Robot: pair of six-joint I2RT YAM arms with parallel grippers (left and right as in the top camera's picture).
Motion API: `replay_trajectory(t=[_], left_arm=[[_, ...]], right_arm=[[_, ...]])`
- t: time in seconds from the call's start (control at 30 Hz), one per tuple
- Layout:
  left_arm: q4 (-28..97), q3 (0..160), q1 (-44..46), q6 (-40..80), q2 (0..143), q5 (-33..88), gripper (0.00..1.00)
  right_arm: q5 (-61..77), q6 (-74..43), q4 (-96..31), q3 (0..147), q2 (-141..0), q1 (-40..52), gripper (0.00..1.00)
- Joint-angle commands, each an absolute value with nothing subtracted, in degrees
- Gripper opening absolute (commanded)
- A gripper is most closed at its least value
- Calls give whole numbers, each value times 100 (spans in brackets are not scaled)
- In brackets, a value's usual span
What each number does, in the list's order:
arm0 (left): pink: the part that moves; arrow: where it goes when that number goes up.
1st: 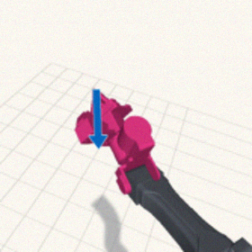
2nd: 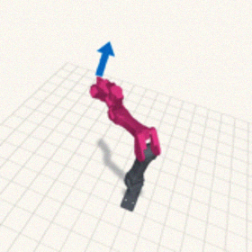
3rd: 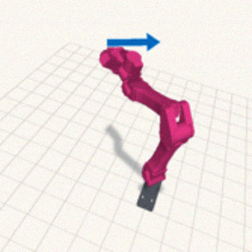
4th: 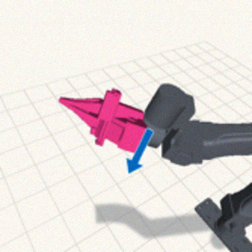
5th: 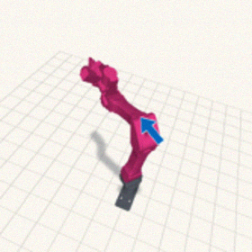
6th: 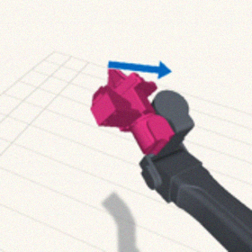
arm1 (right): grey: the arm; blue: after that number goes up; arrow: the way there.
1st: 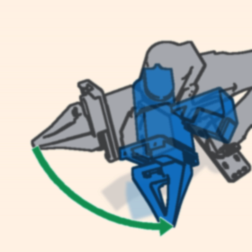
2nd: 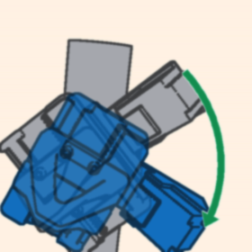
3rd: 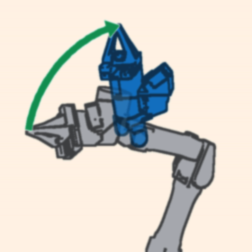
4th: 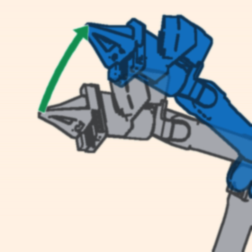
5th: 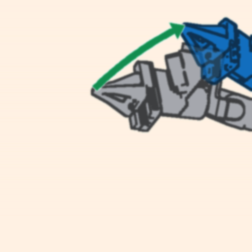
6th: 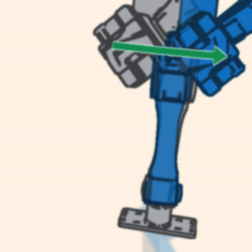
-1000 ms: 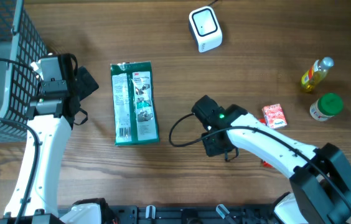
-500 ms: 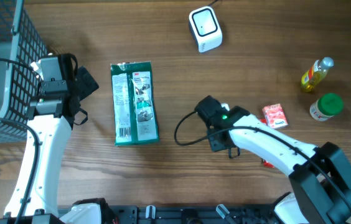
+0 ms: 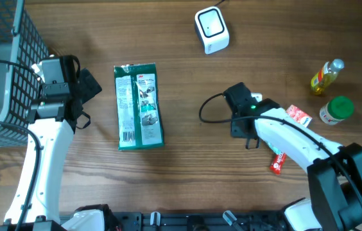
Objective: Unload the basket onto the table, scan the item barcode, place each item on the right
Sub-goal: 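Swing the right gripper left over the green 3M gloves pack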
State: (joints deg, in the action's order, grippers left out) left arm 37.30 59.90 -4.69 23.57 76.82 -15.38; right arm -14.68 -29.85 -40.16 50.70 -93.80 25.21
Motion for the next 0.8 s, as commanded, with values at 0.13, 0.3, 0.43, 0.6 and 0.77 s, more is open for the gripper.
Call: replay_trajectory(t=[0.13, 0.3, 0.43, 0.6, 0.77], left_arm=[[3728, 6038, -504, 2290, 7655, -1614, 100], [3728, 6038, -504, 2290, 7655, -1614, 100], [3728, 6038, -504, 2290, 7655, -1612, 100], [3728, 6038, -504, 2290, 7655, -1614, 100], [3728, 6038, -504, 2290, 7655, -1612, 100]], right_arm=[[-1597, -3258, -3422, 5028, -9430, 2471, 7], [-316, -3253, -2593, 5028, -9430, 2473, 38], [1476, -3258, -1699, 5028, -9430, 2530, 48], [1772, -3312, -733, 5028, -9430, 3100, 38], [1446, -3299, 532, 5028, -9430, 3986, 36]])
